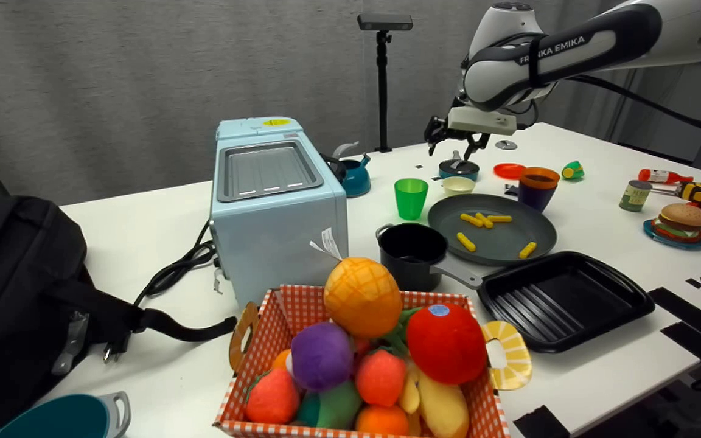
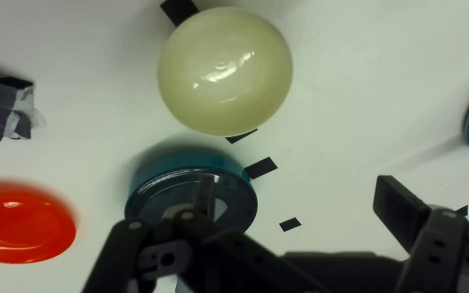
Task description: Pour the contents from the white bowl onto the gray plate
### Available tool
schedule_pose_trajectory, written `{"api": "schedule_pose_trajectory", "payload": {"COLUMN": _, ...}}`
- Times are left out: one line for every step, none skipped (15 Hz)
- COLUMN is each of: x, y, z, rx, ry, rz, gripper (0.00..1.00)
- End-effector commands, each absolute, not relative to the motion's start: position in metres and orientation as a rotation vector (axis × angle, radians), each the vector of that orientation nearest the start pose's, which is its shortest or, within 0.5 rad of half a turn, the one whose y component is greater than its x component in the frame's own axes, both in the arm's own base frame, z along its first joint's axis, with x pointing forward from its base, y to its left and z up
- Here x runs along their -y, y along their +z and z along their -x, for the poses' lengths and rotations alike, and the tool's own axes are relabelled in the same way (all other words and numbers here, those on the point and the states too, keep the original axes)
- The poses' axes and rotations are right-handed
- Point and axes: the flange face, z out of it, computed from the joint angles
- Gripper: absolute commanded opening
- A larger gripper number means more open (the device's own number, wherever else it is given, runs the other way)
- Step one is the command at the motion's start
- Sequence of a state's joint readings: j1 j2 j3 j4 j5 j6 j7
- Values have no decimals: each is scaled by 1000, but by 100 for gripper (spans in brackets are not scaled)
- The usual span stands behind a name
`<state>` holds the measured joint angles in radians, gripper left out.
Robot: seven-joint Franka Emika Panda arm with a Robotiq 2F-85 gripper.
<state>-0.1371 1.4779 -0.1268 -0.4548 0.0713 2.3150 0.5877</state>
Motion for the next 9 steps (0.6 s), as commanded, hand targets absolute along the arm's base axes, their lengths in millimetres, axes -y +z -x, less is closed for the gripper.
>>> {"api": "schedule_pose_trajectory", "payload": {"x": 183, "y": 182, "z": -814, "rx": -1083, "ry": -545, "rz": 2881, "gripper": 99}}
{"api": "schedule_pose_trajectory", "payload": {"x": 196, "y": 189, "z": -812, "rx": -1049, "ry": -544, "rz": 2890, "gripper": 100}}
{"api": "schedule_pose_trajectory", "payload": {"x": 209, "y": 198, "z": -809, "rx": -1023, "ry": -552, "rz": 2896, "gripper": 100}}
{"api": "schedule_pose_trajectory", "payload": {"x": 225, "y": 210, "z": -806, "rx": -990, "ry": -547, "rz": 2904, "gripper": 100}}
{"api": "schedule_pose_trajectory", "payload": {"x": 240, "y": 220, "z": -802, "rx": -957, "ry": -536, "rz": 2913, "gripper": 100}}
{"api": "schedule_pose_trajectory", "payload": {"x": 253, "y": 229, "z": -798, "rx": -930, "ry": -533, "rz": 2918, "gripper": 100}}
{"api": "schedule_pose_trajectory", "payload": {"x": 265, "y": 236, "z": -794, "rx": -913, "ry": -521, "rz": 2925, "gripper": 100}}
{"api": "schedule_pose_trajectory", "payload": {"x": 276, "y": 242, "z": -790, "rx": -897, "ry": -498, "rz": 2934, "gripper": 100}}
{"api": "schedule_pose_trajectory", "payload": {"x": 285, "y": 247, "z": -785, "rx": -866, "ry": -482, "rz": 2938, "gripper": 100}}
